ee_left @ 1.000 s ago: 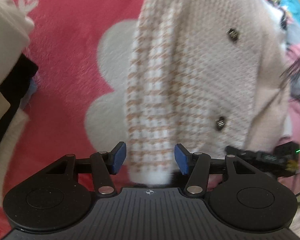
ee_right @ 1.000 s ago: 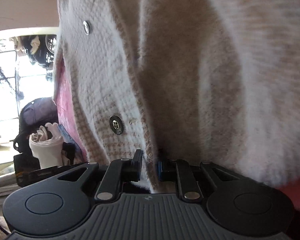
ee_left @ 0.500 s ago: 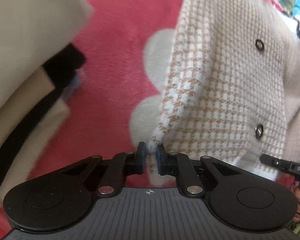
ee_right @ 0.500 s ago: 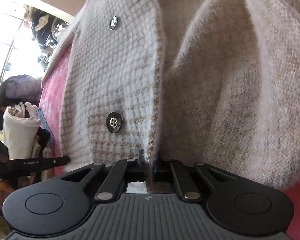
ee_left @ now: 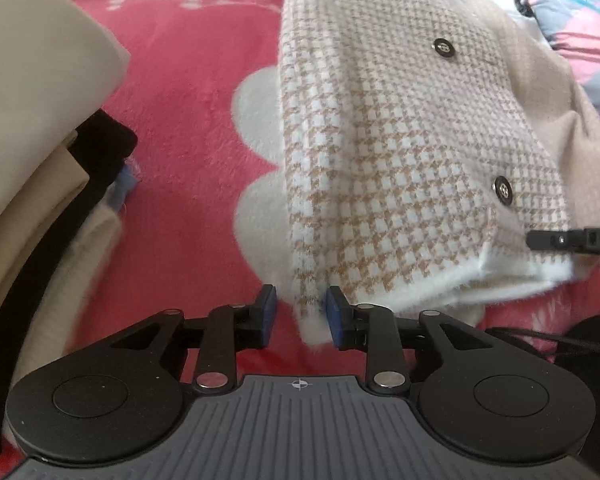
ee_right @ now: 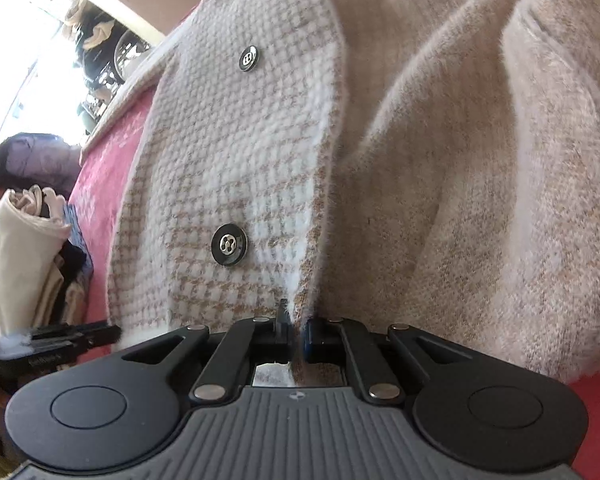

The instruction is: Fold clothes

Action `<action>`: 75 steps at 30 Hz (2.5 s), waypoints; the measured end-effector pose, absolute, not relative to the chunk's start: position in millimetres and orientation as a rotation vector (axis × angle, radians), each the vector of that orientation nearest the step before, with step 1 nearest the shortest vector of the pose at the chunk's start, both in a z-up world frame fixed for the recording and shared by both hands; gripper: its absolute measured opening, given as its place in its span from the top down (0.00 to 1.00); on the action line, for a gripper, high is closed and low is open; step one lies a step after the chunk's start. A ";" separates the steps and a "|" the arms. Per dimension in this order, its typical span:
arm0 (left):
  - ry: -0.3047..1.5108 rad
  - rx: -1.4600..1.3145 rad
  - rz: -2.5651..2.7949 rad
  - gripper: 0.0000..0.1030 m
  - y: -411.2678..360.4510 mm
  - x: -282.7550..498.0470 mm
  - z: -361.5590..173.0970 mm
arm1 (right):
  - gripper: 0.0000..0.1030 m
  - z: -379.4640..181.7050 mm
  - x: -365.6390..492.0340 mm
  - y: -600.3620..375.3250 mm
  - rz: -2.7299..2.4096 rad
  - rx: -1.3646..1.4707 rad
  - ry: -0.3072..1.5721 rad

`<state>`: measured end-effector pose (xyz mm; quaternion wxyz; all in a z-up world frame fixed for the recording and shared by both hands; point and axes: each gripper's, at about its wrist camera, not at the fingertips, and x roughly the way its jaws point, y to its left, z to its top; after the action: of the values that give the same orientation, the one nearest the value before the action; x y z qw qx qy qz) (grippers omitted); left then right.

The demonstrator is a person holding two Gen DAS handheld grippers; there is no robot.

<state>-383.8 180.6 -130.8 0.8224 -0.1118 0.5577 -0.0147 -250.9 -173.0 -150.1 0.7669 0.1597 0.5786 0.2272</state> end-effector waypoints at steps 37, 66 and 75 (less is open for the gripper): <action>0.843 -0.342 -0.051 0.72 164.1 -306.9 -129.3 | 0.80 -124.4 -264.6 -118.2 0.456 -0.024 1.114; 0.910 -0.057 -0.120 0.44 32.4 -306.7 -71.4 | 0.56 -48.1 -332.3 -282.8 0.008 0.286 0.979; 0.895 0.045 -0.230 0.39 -15.2 -306.8 -63.8 | 0.56 -44.9 -314.5 -291.0 -0.100 0.082 0.893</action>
<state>-306.8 -15.2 -63.8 0.8948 0.0218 0.4319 -0.1108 -314.5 -291.0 -44.9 0.9000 0.0394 0.4314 -0.0485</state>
